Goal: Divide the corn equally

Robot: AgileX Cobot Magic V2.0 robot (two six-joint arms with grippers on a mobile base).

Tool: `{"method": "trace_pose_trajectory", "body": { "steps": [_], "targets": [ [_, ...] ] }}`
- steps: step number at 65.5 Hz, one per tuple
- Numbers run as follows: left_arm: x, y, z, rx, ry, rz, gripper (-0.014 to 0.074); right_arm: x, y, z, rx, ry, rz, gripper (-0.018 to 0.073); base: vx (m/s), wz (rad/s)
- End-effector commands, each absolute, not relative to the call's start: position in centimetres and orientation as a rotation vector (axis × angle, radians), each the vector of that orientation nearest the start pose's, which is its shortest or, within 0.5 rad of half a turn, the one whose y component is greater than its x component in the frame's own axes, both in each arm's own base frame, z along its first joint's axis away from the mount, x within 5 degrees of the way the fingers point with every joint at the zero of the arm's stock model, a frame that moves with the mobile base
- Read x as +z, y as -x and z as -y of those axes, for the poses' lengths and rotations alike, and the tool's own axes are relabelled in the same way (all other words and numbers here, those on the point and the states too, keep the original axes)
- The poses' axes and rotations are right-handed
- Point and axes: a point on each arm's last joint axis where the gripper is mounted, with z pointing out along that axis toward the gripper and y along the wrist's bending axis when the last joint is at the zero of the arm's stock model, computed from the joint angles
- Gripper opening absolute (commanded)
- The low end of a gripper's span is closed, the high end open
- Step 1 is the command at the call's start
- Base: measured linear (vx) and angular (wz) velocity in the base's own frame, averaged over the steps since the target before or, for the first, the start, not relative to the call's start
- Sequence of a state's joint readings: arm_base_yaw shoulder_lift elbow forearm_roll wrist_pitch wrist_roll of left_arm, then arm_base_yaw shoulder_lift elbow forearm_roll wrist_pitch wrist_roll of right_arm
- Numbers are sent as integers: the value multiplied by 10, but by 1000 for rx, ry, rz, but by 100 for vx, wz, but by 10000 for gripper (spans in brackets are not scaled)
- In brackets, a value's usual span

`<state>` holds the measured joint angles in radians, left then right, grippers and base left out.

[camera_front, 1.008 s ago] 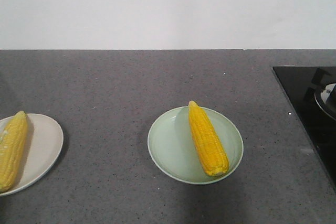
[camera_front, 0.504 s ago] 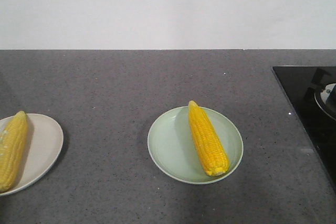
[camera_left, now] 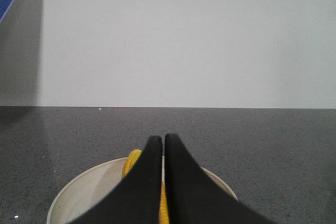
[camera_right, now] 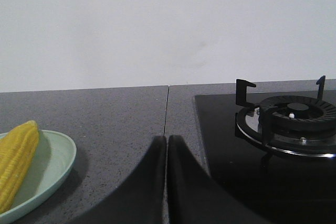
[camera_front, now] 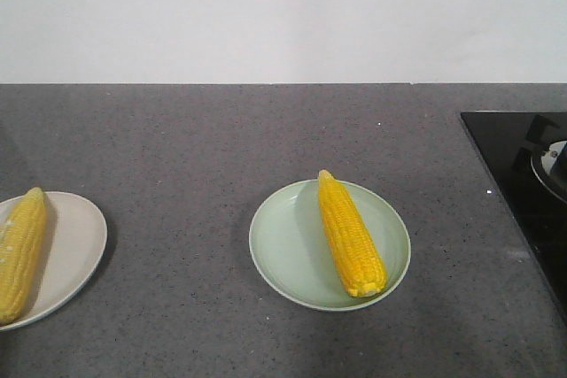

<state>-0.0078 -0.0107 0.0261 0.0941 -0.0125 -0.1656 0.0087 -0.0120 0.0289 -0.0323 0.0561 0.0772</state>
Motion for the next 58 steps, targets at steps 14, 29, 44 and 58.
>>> {"method": "trace_pose_trajectory", "body": {
  "steps": [14,29,44,58],
  "targets": [
    [210,-55,1,-75,41,-1404,-6,204,-56,0,37,-26,-1480,-11,0,0],
    [210,-55,1,-75,41,-1404,-6,204,-56,0,37,-26,-1480,-11,0,0],
    [210,-55,1,-75,41,-1404,-6,204,-56,0,37,-26,-1480,-11,0,0],
    [210,-55,1,-75,41,-1404,-6,204,-56,0,37,-26,-1480,-11,0,0]
  ]
}}
